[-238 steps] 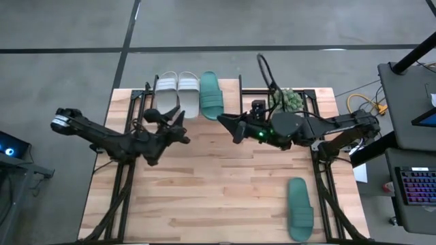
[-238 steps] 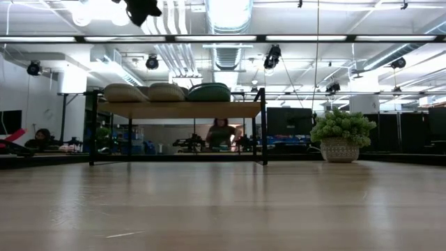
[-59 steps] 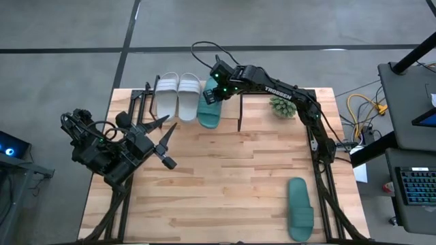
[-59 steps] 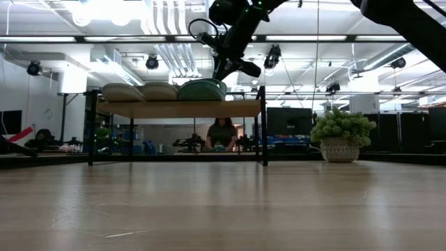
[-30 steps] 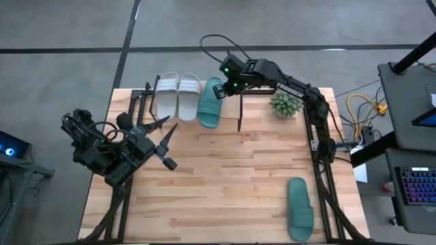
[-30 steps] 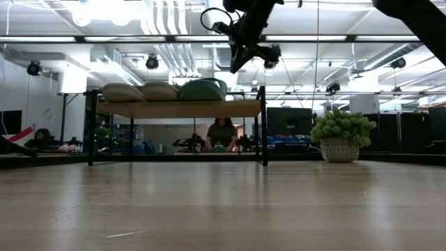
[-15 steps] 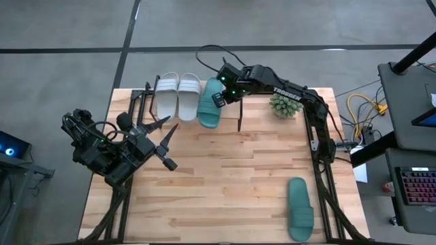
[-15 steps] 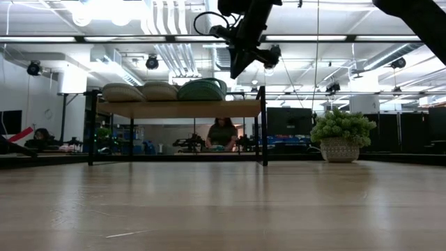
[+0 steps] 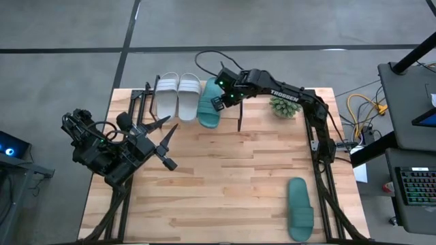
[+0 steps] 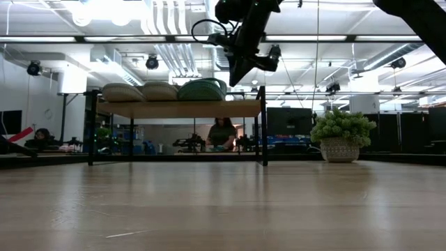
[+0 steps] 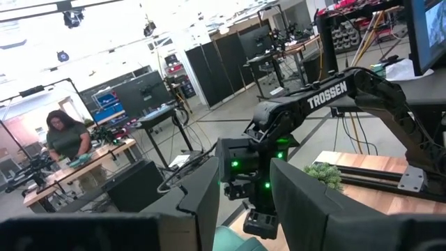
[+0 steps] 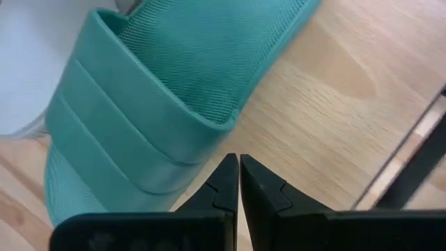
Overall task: Pick and place slides into the shelf
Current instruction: Put the left green slipper on the shelf
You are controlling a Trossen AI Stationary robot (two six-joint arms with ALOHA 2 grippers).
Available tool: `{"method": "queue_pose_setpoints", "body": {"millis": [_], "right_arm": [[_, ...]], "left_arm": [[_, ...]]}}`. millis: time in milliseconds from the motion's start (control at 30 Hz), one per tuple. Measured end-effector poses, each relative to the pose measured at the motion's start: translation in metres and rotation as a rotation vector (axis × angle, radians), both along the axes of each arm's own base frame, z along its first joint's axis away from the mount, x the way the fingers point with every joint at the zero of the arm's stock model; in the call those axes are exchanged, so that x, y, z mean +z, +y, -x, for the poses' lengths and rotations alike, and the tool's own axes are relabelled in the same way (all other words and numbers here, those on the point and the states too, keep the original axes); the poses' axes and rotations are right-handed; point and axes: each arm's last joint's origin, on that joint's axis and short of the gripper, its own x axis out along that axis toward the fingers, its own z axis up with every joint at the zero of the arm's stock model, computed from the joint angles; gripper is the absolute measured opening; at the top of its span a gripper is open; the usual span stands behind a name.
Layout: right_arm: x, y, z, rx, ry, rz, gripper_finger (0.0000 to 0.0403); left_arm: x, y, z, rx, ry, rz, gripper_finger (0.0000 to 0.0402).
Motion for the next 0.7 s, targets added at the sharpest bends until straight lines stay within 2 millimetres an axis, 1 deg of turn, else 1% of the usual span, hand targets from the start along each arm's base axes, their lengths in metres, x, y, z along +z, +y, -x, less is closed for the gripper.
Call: {"method": "queue_pose_setpoints", "body": {"millis": [400,700], "right_arm": [[-0.004,-0.001,-0.011,-0.011,-0.114,-0.018,0.0008],[-0.007,-0.001,-0.013,-0.003,-0.121,-0.02,0.0008]], "left_arm": [[0.0,0.0,0.0,-0.001,0.001,-0.001,0.0112],[0.0,0.0,0.0,-0.001,0.001,-0.001,0.0112]]}}
